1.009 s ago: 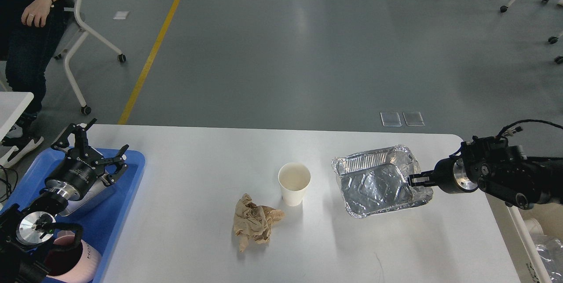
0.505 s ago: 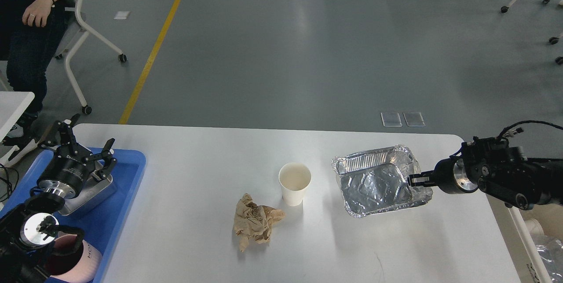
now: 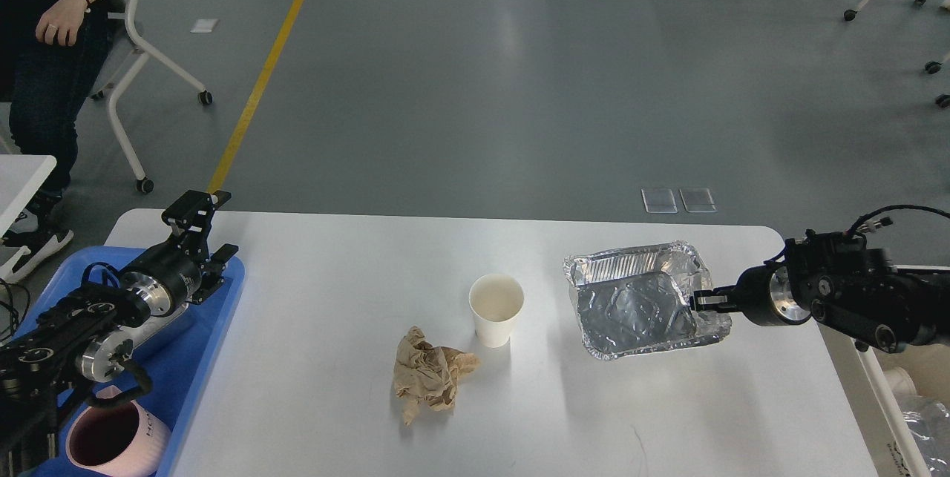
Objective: Tidy desktop
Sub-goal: 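Withdraw the left gripper from the blue bin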
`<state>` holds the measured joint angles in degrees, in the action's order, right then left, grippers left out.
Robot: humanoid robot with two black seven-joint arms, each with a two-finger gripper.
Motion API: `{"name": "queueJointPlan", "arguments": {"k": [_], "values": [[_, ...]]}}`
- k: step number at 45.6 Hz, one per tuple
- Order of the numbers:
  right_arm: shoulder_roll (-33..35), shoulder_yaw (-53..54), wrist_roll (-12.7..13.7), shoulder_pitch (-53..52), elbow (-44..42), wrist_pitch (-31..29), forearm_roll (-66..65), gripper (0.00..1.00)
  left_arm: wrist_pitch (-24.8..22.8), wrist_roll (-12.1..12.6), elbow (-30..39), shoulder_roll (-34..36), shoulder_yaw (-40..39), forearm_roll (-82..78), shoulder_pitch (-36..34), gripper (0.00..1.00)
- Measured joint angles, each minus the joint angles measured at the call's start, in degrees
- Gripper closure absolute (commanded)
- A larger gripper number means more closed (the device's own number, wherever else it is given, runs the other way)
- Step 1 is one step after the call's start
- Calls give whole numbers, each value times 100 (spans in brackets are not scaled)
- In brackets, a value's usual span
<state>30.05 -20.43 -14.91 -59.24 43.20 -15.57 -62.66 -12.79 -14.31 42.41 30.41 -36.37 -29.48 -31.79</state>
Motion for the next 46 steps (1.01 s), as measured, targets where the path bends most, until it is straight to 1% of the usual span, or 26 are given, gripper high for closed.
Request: {"name": "queueJointPlan", "arguments": {"k": [2, 4, 5, 9, 12, 15, 19, 21, 23, 28, 29, 35, 42, 46], "values": [[6, 15, -1, 0, -1, 1, 0, 100, -19, 91, 300, 228, 134, 0, 0, 3], [8, 36, -3, -1, -1, 5, 0, 100, -37, 295, 636, 498, 224, 0, -3, 3], [8, 47, -4, -2, -1, 6, 0, 100, -45, 427, 786, 620, 247, 0, -3, 3], [11, 87, -5, -2, 2, 11, 0, 100, -73, 1133, 1465, 1196, 290, 0, -2, 3], [12, 107, -5, -2, 4, 16, 0, 100, -94, 1481, 1966, 1665, 306, -1, 38, 3], [14, 141, -5, -2, 4, 17, 0, 100, -128, 1613, 2502, 2221, 383, -76, 105, 3], [19, 204, -7, -2, 4, 19, 0, 100, -172, 1621, 3216, 3090, 539, -499, 183, 3], [19, 223, -10, -2, 4, 19, 0, 100, -199, 1555, 3467, 3433, 575, -733, 221, 3], [18, 235, -12, -2, 5, 19, 0, 100, -273, 1399, 3732, 3844, 606, -1018, 287, 3], [10, 253, -12, 2, 5, 20, 0, 100, -609, 896, 4107, 4782, 636, -1474, 422, 3], [10, 259, -12, 5, 5, 20, 0, 100, -709, 791, 4141, 4990, 637, -1525, 435, 3], [9, 307, -12, 8, 4, 20, 0, 100, -1237, 335, 4199, 5952, 683, -1625, 461, 3], [9, 311, -12, 0, -3, 20, 0, 100, -1933, -310, 4183, 7081, 720, -1733, 463, 3], [12, 312, -12, -25, -5, 20, 0, 100, -2239, -580, 4132, 7592, 728, -1787, 455, 3]]}}
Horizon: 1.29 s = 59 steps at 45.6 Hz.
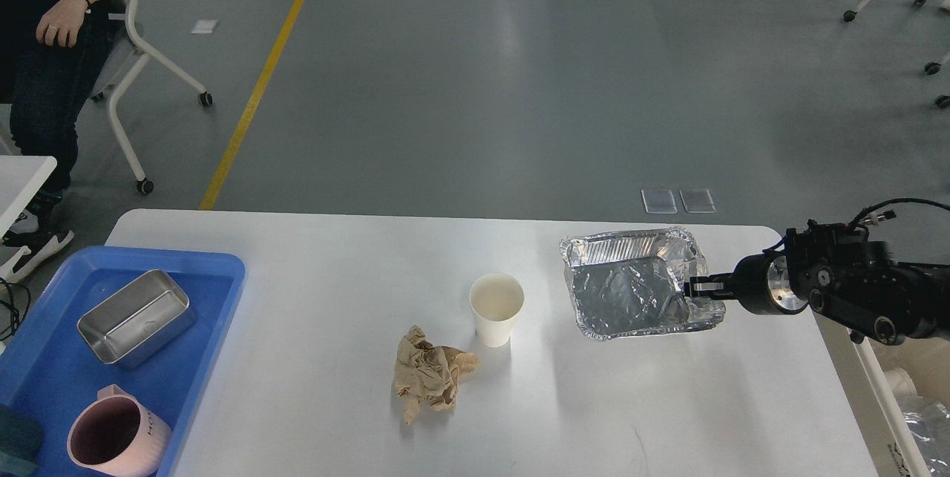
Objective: Tidy desktop
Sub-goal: 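Withdraw the left gripper from the blue bin, then swing the left gripper toward the white paper cup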
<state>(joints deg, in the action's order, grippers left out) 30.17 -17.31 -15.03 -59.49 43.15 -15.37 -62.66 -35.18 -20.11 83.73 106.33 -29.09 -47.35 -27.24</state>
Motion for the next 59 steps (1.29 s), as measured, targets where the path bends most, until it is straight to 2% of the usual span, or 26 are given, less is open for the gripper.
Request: {"name": "queueJointPlan", "arguments": {"k": [4, 10, 18, 22, 24, 26, 29, 30, 34, 35, 39, 49, 59], "values": [[5, 0, 0, -8, 0, 0, 0, 100, -164, -193, -46, 396, 15, -32, -8, 3], [13, 0, -4, -10, 0, 0, 0, 100, -266, -297, -168, 596, 28, -60, -9, 3], [24, 0, -8, -17, 0, 0, 0, 100, -406, -253, -232, 581, -48, -125, -55, 3], [25, 0, -9, -21, 0, 0, 0, 100, -367, -100, -248, 254, -183, -145, -56, 2], [24, 0, -9, -24, 0, 0, 0, 100, -353, 123, -247, -120, -329, -175, -59, 2], [20, 1, -9, -27, 3, 0, 0, 100, -347, 465, -246, -495, -509, -226, -76, 2], [9, 5, -9, -28, 8, 0, 0, 100, -346, 1258, -245, -1145, -838, -362, -148, 2], [8, 6, -9, -28, 8, 0, 0, 100, -352, 1593, -247, -1414, -954, -424, -195, 2], [8, 8, -9, -28, 9, 0, 0, 100, -419, 2587, -250, -2345, -1172, -662, -488, 2], [11, 8, -9, -29, 9, 0, 0, 100, -477, 2990, -254, -2860, -1188, -842, -758, 2], [23, 9, -9, -29, 9, 24, 0, 100, -658, 3315, -291, -3618, -1170, -1204, -1163, 2], [27, 9, -9, 11, 10, 68, 0, 100, -1401, 3534, -800, -5376, -1037, -2095, -1874, 2], [-30, -33, -1, 57, 0, 54, -5, 100, -1543, 3945, -1570, -6716, -353, -2195, -2502, 2]]}}
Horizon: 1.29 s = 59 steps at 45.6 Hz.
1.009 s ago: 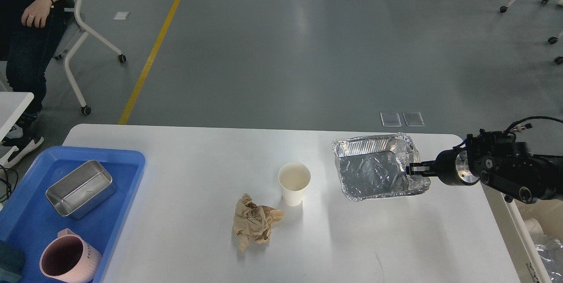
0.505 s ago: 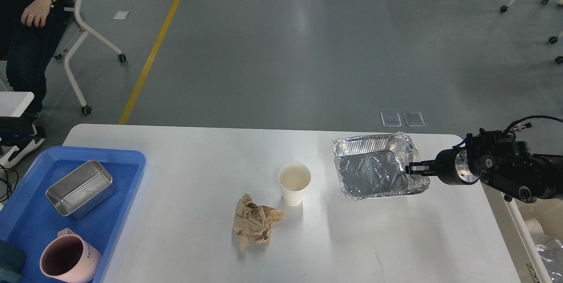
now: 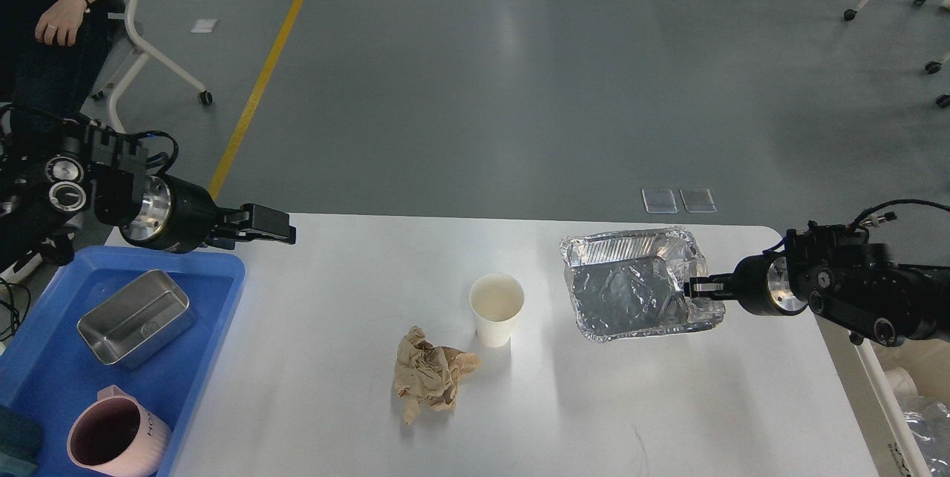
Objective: Tidy desktop
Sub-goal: 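Swing the left gripper toward the white paper cup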
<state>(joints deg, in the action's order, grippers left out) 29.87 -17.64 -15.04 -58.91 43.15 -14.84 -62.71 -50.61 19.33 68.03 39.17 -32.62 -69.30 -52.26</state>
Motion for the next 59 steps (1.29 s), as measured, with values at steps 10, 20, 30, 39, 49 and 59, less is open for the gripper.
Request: {"name": "queueJointPlan", "arguments": {"k": [10, 20, 30, 39, 49, 59], "values": [[-23, -52, 8, 5, -2, -34, -4, 100, 46, 52, -957, -1568, 379, -255, -328, 2], [39, -65, 5, 5, -2, -37, -13, 100, 178, 59, -1913, -2749, 397, -404, -449, 2], [18, -65, 3, 19, 1, -37, -13, 100, 521, 57, -2481, -3402, 511, -405, -576, 2], [18, -65, 6, 9, 1, -31, -13, 100, 861, 52, -2908, -3829, 674, -393, -605, 2], [36, -65, 2, 2, 1, -20, -13, 100, 1139, 33, -3263, -4182, 888, -376, -581, 3], [46, -65, 2, 2, 1, -6, -13, 100, 1465, 32, -3319, -4337, 1224, -394, -572, 40]]}}
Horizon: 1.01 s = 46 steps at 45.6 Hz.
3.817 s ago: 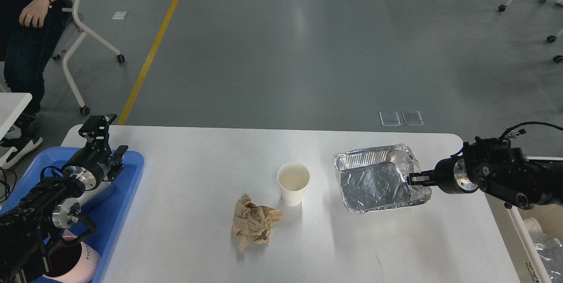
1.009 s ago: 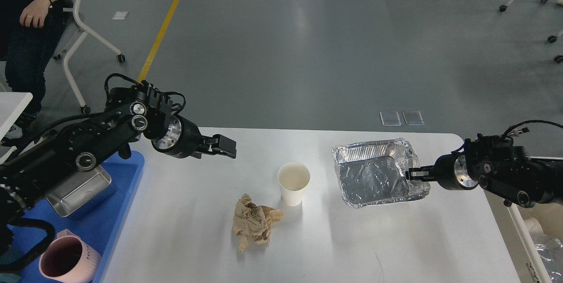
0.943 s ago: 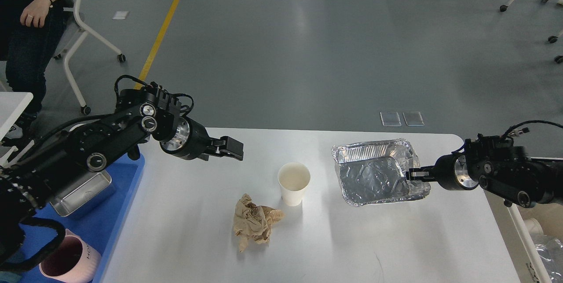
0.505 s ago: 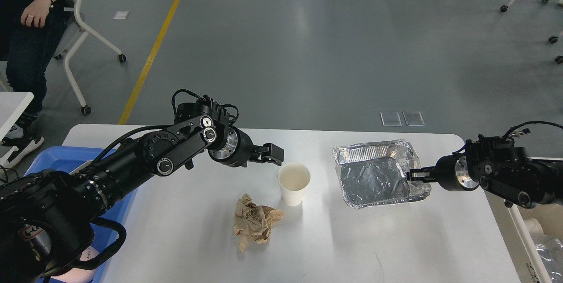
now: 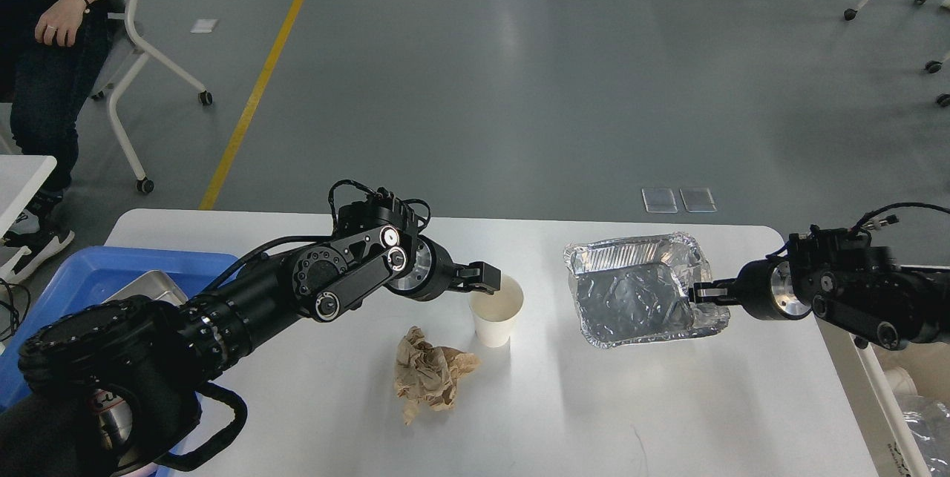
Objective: Tidy desktop
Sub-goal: 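Swing the left gripper toward the white paper cup, then grasp the white paper cup with the left gripper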
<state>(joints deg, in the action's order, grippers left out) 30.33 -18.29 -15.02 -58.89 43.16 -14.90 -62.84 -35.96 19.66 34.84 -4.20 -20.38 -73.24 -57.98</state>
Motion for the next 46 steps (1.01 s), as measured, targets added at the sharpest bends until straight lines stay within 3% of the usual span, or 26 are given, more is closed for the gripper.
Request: {"name": "queueJointPlan", "arguments": {"k": [10, 13, 17, 23, 46], "values": [[-4, 7, 0, -18, 8, 5, 0, 100, 137, 25, -25, -14, 704, 1, -126, 56], [-5, 9, 0, -23, 8, 5, 0, 100, 137, 38, -49, -21, 754, 2, -126, 74], [-4, 9, 0, -25, 8, 5, 0, 100, 198, 93, -158, -90, 777, 1, -124, 79], [8, 10, -2, -25, 10, 5, 0, 100, 353, 158, -554, -329, 793, 27, -116, 99], [69, 13, -2, -9, 15, 5, 0, 100, 231, 427, -681, -366, 781, 77, -316, 100]]}}
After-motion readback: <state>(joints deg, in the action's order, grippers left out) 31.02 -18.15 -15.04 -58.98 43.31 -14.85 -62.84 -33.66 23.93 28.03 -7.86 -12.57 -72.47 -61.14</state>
